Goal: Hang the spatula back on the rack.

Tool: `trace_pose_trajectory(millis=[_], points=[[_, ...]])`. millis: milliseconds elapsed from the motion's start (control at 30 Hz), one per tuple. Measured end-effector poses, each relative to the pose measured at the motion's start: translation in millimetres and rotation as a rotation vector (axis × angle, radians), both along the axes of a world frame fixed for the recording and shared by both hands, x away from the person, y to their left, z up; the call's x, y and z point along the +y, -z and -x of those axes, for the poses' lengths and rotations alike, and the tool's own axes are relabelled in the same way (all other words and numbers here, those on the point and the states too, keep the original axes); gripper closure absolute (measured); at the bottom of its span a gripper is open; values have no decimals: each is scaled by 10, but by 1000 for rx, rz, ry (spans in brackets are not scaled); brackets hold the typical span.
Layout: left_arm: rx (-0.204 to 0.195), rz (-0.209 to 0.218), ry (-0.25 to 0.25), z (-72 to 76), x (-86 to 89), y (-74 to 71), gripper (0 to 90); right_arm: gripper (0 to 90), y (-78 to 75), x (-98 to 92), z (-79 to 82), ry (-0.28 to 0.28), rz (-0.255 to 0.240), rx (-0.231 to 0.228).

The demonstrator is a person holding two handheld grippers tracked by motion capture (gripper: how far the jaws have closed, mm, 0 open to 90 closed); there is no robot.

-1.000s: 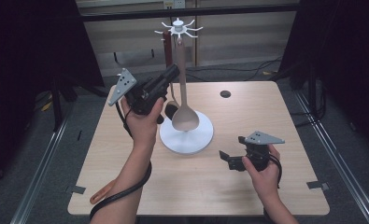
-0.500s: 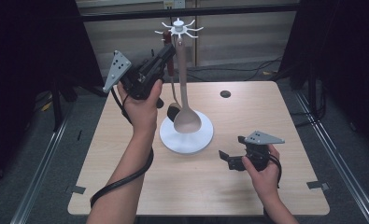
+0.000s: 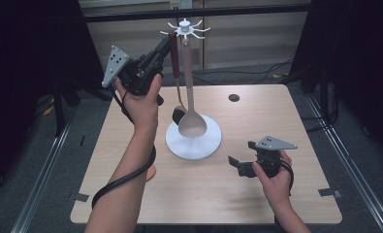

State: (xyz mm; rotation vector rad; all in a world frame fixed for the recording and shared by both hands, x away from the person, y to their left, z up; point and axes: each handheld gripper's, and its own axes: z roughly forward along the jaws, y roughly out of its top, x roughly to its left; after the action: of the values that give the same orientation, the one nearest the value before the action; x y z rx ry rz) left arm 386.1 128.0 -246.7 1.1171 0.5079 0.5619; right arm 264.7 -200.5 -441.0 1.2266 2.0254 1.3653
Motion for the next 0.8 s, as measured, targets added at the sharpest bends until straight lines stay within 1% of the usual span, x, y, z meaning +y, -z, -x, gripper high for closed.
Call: trace_pose_trajectory(millis=[33, 133, 167, 300, 333, 400, 500, 600, 700, 733, 800], points=[[-1, -3, -6, -4, 5, 0, 900, 59, -1, -1, 0, 1, 0, -1], [12, 8, -22, -37, 45, 9, 900, 59, -4, -5, 0, 1, -3, -1], [16, 16, -22, -49, 54, 14, 900, 59, -3, -8, 0, 1, -2, -3], [28, 25, -14, -90, 99, 18, 900, 59, -4, -15, -1, 1, -2, -3], [33, 35, -18, -92, 112, 18, 900, 59, -4, -15, -2, 3, -6, -2], [44, 63, -6, -77, 138, 20, 900, 59, -6, -18, -6, 2, -4, -7], [22, 64, 12, -10, 129, 12, 900, 60, -11, -14, -5, 1, -6, -9], [-3, 59, 47, 68, 70, -9, 900, 60, -8, -4, -7, 3, -5, -7], [-21, 39, 77, 132, -24, -37, 900, 60, -8, 7, -6, -3, -6, -7], [-20, 40, 86, 139, -48, -42, 900, 60, -10, 8, -6, -4, -4, -9], [-22, 16, 92, 154, -107, -47, 900, 60, -16, 14, -4, -3, -5, -9]])
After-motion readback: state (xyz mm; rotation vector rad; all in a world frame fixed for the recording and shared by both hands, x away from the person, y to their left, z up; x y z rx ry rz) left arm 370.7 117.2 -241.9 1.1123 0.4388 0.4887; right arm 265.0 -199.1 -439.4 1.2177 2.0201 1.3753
